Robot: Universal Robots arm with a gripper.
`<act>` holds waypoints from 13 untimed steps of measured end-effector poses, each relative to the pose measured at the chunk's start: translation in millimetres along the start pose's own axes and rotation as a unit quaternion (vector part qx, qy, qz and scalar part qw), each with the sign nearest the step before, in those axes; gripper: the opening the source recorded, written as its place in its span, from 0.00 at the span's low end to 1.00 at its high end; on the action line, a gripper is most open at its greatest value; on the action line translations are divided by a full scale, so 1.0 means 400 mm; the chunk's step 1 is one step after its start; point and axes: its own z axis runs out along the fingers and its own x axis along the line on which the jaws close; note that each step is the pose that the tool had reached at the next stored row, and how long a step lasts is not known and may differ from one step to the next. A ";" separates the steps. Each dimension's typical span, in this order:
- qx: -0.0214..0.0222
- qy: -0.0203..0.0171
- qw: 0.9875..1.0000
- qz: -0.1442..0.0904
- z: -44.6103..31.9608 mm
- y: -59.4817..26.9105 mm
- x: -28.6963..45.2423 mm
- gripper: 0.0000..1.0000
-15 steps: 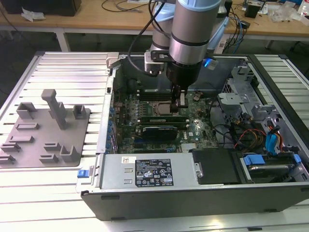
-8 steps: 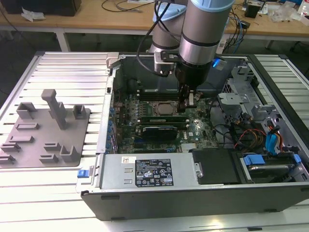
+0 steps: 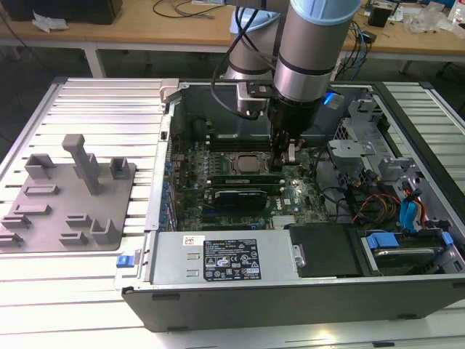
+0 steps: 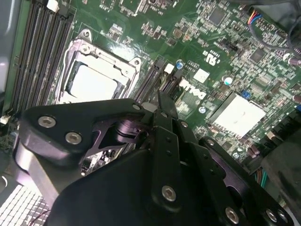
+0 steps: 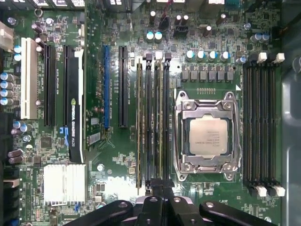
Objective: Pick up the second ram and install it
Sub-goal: 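Press down the second ram until it locks into place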
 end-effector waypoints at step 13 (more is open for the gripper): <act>0.000 0.000 1.000 0.000 0.042 -0.004 -0.004 0.08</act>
